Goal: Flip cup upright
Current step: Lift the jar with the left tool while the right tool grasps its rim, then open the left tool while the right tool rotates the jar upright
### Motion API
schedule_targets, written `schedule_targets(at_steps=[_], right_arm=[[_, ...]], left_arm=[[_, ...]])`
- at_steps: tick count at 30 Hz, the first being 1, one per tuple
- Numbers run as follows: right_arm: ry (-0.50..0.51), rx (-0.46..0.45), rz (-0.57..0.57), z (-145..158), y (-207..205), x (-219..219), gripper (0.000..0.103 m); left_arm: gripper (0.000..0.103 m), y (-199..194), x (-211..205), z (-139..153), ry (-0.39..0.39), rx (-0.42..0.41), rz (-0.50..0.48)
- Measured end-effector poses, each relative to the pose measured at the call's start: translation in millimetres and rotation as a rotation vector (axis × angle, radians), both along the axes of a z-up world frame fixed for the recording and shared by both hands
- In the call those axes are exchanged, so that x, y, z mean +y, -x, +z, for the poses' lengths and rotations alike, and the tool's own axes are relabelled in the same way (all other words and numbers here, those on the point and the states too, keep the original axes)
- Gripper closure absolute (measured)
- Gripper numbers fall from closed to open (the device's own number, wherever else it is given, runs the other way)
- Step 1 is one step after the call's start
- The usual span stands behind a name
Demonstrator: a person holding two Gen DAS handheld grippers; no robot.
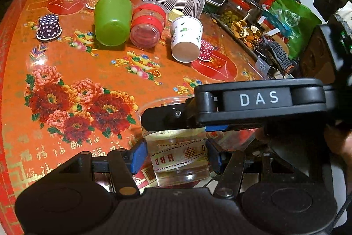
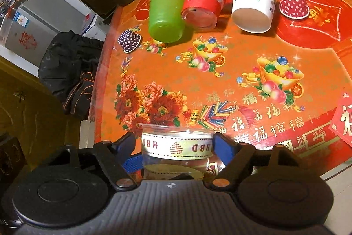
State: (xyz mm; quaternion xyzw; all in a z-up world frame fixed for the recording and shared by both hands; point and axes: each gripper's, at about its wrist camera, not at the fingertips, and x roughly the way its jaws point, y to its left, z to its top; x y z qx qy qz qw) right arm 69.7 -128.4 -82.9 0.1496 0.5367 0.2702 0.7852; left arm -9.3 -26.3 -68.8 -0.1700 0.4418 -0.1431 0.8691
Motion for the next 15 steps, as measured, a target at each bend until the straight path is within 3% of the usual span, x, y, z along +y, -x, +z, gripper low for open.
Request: schedule_targets(at_steps=[4,12,15], right_arm=[[0.005,0.003,-0.004,-0.5,-1.7,0.4,0.033],[0.007,-0.009,-0.001,-0.7,-1.1,0.4,0.034],[-0.002,-0.003,0.002,-0.8,-0.6,0.0,0.035]], left_arm=[[0.041,0.3,1.9,-0.5,0.006,-0.001,0.000],[0.039,0.8,3.7,-1.4,0.010,-0.008,-0.005],[0.027,3.5,7.0,-2.8,0.025,-0.015,-0.012]])
